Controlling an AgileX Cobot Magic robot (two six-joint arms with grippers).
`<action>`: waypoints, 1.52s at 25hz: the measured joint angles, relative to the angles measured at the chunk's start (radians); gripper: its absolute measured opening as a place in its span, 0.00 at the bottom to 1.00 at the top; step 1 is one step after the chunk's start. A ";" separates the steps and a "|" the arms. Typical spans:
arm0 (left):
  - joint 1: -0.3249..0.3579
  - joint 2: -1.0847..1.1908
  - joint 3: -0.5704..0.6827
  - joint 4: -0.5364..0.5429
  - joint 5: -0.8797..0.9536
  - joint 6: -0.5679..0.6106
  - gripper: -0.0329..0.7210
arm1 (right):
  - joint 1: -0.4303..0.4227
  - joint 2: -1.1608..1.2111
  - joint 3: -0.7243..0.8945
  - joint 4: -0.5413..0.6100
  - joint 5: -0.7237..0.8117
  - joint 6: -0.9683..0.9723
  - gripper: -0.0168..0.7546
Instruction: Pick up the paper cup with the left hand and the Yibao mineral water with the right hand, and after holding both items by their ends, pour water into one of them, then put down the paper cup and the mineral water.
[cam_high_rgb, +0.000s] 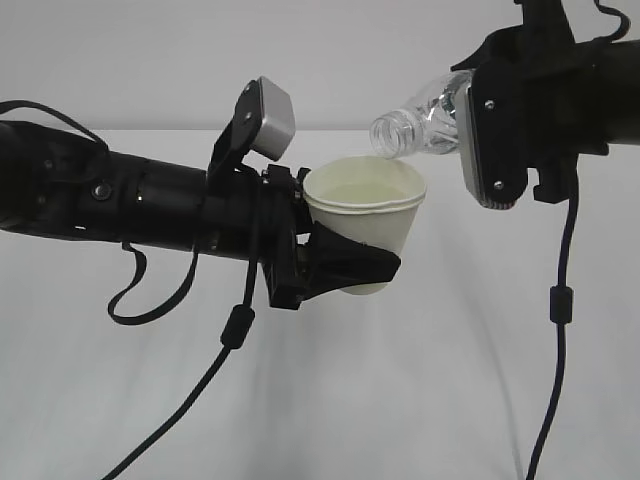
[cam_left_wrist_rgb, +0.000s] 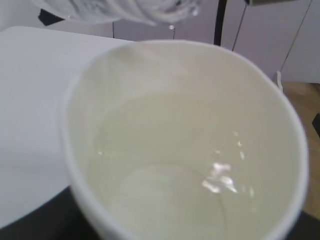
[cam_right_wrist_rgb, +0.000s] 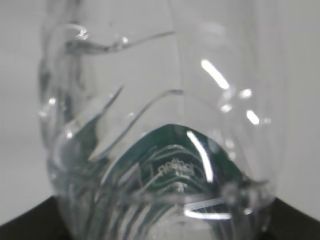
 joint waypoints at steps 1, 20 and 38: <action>0.000 0.000 0.000 -0.002 0.002 0.000 0.65 | 0.000 0.000 0.000 0.000 0.000 0.002 0.61; 0.000 0.000 0.000 -0.053 0.078 0.000 0.65 | 0.000 0.000 0.000 -0.001 0.000 0.239 0.61; 0.000 0.000 0.000 -0.167 0.103 0.053 0.65 | 0.000 0.000 0.000 -0.001 -0.026 0.598 0.61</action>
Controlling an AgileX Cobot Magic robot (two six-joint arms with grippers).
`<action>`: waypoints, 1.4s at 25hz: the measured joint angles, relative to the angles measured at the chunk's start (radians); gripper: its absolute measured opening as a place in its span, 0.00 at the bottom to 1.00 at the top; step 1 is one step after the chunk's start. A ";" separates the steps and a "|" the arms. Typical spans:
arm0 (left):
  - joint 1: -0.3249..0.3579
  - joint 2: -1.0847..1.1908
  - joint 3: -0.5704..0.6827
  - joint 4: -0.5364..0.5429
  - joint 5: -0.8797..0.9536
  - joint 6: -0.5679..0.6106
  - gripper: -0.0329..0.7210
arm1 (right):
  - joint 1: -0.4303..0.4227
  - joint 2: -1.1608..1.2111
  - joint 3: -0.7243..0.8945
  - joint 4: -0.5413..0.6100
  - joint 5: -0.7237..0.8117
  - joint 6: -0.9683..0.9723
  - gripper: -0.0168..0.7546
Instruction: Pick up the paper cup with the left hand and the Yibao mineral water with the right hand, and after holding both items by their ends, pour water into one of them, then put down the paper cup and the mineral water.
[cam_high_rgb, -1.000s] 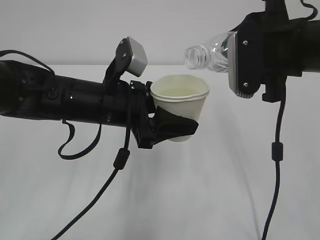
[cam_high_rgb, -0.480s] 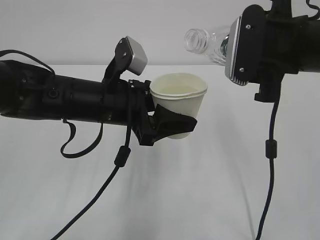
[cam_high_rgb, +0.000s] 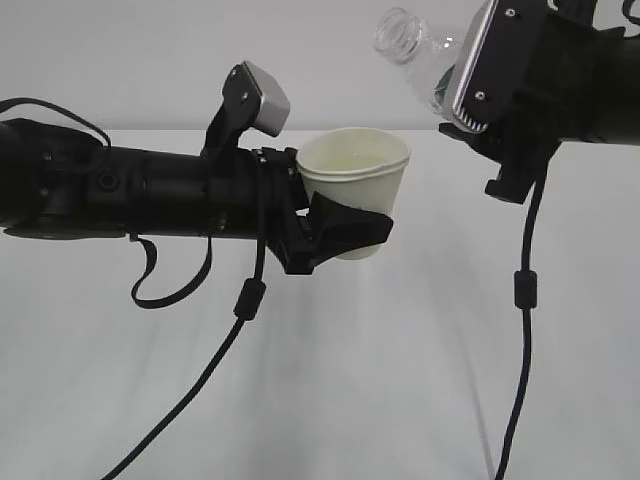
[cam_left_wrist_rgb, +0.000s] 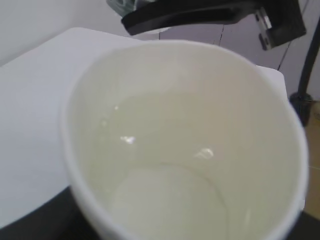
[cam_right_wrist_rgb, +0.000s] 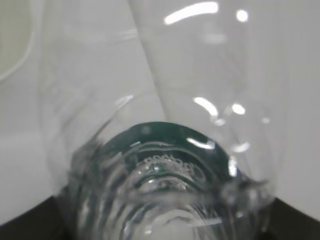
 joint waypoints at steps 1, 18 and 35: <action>0.000 0.000 0.000 -0.005 0.004 0.004 0.65 | 0.000 0.000 0.000 0.000 -0.002 0.017 0.61; 0.000 0.000 0.000 -0.125 0.085 0.092 0.65 | 0.000 0.000 0.000 0.006 -0.027 0.129 0.61; 0.010 0.000 0.000 -0.215 0.127 0.141 0.65 | -0.006 0.000 0.000 0.023 -0.033 0.239 0.61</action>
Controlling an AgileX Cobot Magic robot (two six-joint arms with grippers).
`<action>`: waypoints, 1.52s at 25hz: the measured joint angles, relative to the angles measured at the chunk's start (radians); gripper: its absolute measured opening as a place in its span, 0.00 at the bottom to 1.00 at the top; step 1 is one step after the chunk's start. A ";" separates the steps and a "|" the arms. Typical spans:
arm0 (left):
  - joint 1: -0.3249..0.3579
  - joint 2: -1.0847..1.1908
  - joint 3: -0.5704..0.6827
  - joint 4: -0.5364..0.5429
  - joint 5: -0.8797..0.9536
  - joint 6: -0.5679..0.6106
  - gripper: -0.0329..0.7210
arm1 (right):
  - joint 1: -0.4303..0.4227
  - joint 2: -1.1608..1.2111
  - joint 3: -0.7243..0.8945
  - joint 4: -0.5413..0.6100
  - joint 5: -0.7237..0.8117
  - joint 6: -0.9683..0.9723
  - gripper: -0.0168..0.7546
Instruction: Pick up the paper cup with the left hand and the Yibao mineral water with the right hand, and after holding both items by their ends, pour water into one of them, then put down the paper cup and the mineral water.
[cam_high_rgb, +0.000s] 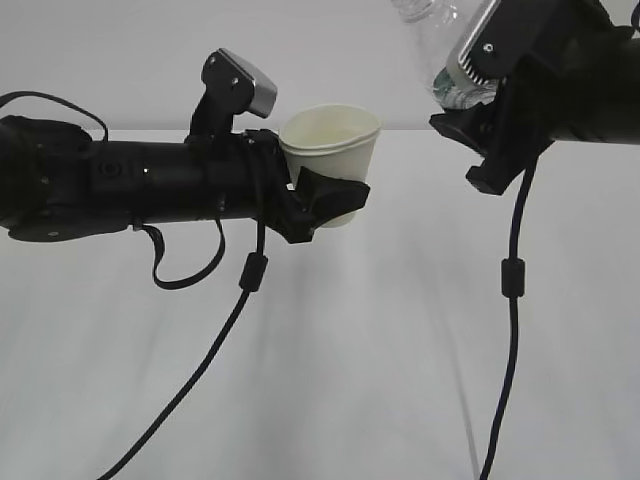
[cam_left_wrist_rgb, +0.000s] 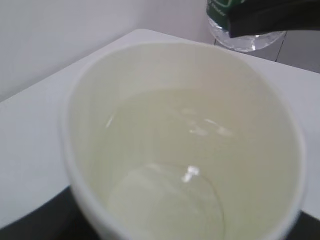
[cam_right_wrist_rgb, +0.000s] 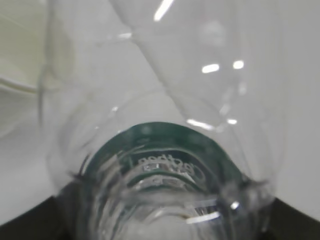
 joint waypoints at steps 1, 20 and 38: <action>0.004 0.000 0.000 -0.003 0.000 0.002 0.65 | -0.002 0.000 0.000 0.000 0.000 0.008 0.61; 0.064 0.000 0.000 -0.013 0.002 0.002 0.65 | -0.019 0.037 -0.001 0.029 -0.006 0.062 0.61; 0.064 0.000 0.000 -0.015 0.004 0.004 0.65 | -0.091 0.037 -0.001 0.154 -0.048 0.066 0.61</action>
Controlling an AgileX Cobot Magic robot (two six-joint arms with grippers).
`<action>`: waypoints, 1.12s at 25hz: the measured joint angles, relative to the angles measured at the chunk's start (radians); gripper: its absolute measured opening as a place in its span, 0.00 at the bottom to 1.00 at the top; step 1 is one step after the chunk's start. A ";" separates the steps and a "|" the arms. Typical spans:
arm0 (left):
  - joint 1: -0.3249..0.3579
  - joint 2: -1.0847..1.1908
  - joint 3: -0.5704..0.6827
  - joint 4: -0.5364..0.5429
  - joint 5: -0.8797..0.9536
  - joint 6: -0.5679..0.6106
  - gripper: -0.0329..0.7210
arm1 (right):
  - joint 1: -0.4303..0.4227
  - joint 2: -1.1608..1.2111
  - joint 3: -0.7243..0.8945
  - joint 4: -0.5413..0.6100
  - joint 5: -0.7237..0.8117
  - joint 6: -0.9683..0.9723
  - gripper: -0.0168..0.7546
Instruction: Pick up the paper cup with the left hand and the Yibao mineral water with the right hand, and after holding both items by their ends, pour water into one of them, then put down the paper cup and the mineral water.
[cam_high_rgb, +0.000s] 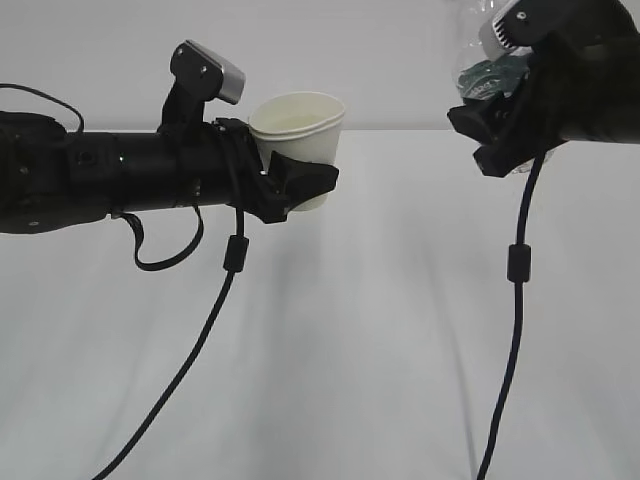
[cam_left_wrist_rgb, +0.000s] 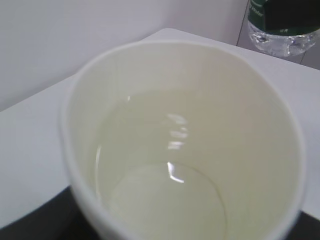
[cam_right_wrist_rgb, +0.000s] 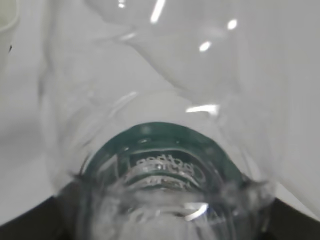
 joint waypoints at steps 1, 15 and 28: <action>0.000 0.000 0.000 0.000 0.000 0.000 0.65 | -0.005 0.000 0.000 0.003 -0.001 0.000 0.61; 0.024 0.000 0.000 -0.022 0.024 0.011 0.65 | -0.106 0.000 0.000 0.089 -0.109 0.000 0.61; 0.026 0.000 0.000 -0.026 -0.007 0.013 0.65 | -0.139 0.062 -0.002 0.258 -0.221 -0.083 0.61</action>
